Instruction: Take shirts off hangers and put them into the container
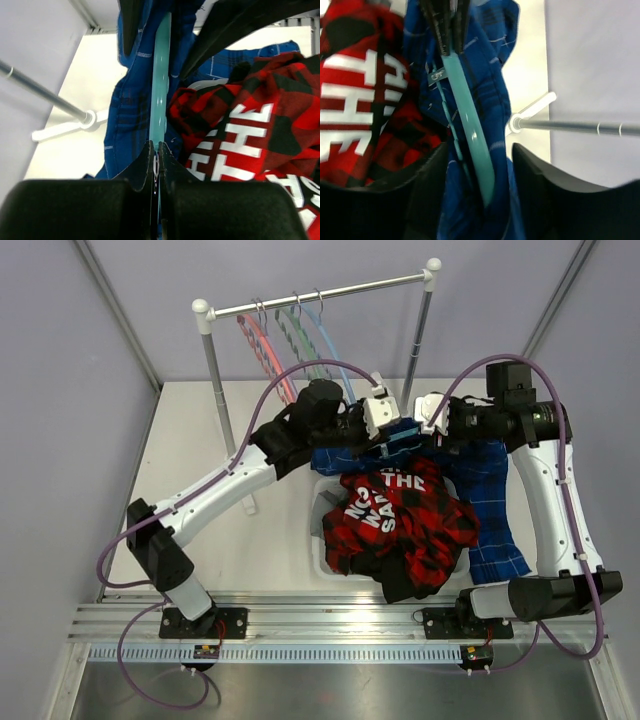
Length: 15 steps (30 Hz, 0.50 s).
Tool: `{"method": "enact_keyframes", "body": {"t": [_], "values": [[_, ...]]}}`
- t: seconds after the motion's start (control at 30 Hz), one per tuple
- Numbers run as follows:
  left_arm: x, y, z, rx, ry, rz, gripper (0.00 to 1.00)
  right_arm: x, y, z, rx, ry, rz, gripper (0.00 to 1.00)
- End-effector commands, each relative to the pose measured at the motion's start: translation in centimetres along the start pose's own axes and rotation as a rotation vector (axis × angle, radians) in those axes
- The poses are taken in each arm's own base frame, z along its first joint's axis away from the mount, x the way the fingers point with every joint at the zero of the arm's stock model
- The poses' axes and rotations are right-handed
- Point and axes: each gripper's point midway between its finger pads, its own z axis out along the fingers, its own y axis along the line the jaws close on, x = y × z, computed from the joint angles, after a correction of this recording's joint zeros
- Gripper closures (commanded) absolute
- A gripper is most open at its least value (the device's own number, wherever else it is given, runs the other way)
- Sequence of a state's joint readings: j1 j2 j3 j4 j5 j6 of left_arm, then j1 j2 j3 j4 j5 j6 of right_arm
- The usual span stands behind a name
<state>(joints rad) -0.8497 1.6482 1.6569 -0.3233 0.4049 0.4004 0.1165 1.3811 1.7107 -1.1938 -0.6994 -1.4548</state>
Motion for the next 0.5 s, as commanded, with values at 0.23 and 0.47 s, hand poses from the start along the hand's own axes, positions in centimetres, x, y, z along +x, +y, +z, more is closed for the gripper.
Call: {"method": "enact_keyframes", "body": {"t": [0.23,0.47], "values": [[-3.0,4.0,-1.2,-0.079,-0.112,-0.234,1.00,-4.3,-7.0,-4.3,0.359,-0.101,0.306,0.18],[-5.1,4.2,-2.1,-0.075,-0.150,-0.345,1.00,-3.4,-8.1,-5.0,0.541,-0.155,0.775,0.20]]}}
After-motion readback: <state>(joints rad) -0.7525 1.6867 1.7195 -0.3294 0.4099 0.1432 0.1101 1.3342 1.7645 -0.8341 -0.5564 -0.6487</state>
